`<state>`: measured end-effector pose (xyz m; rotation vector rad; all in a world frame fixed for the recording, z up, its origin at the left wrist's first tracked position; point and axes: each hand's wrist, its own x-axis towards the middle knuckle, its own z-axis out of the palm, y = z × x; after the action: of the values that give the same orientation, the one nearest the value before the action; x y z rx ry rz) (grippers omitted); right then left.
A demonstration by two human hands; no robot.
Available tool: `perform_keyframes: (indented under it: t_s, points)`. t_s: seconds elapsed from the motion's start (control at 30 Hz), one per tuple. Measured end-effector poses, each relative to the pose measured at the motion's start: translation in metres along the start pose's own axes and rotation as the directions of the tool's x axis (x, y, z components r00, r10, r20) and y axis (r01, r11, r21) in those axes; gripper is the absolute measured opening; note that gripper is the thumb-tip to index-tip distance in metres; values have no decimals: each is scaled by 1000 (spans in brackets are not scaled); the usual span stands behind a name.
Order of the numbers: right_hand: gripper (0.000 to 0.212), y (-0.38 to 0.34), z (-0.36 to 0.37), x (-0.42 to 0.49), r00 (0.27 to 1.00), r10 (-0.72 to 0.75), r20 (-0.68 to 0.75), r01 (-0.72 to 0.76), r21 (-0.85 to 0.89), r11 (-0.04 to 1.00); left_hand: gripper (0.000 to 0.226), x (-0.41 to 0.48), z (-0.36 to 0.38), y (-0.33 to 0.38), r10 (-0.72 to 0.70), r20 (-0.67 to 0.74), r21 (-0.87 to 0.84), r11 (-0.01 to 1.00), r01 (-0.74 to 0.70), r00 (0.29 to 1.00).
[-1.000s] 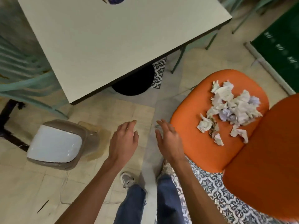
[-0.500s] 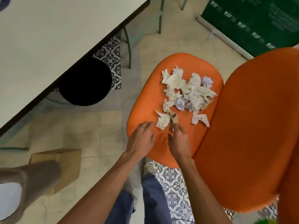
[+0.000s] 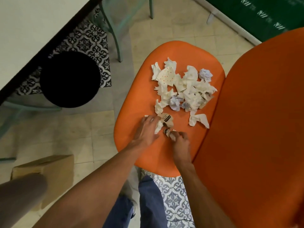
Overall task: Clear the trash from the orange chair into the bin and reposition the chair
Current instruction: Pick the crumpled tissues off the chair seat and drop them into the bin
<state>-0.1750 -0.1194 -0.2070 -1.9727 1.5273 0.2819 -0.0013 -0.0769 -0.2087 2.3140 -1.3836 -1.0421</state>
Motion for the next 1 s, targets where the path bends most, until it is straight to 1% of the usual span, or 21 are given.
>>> perform_keyframes:
  t_s: [0.1, 0.17, 0.27, 0.37, 0.47, 0.53, 0.63, 0.7, 0.8, 0.9, 1.0]
  points:
    - [47, 2, 9, 7, 1000, -2, -31, 3, 43, 999, 69, -2, 13, -6, 14, -65, -6, 1000, -15, 998]
    - [45, 2, 12, 7, 999, 0, -32, 1, 41, 999, 59, -4, 17, -8, 12, -96, -21, 1000, -15, 995]
    - [43, -2, 13, 3, 999, 18, -39, -18, 9, 1000, 44, -5, 18, -10, -4, -108, -6, 1000, 4, 994]
    - [46, -3, 12, 4, 996, 65, -57, -63, 43, 997, 30, -9, 14, -11, -13, -119, -25, 1000, 10, 993]
    - [46, -4, 11, 0, 991, 101, -91, -95, 67, 993, 26, -16, 4, -14, -30, -162, -88, 996, 16, 986]
    - [46, -9, 10, -8, 987, 96, -125, -86, 85, 993, 24, -25, -7, -19, -41, -209, -140, 990, 11, 977]
    - [28, -25, 3, -25, 977, 59, -203, -28, 153, 988, 18, -42, -27, -30, -44, -281, -194, 981, -12, 959]
    - [21, -45, -3, -41, 966, 12, -258, 33, 171, 985, 21, -60, -43, -41, -68, -345, -226, 974, -13, 936]
    - [18, -78, -10, -62, 948, -69, -311, 131, 184, 974, 26, -91, -65, -60, -129, -421, -275, 961, 9, 898]
    - [19, -117, -12, -83, 927, -170, -335, 241, 185, 953, 26, -128, -86, -82, -190, -463, -334, 942, 28, 866]
    - [20, -164, -10, -107, 890, -267, -369, 351, 182, 918, 26, -174, -109, -106, -223, -521, -339, 940, 40, 824]
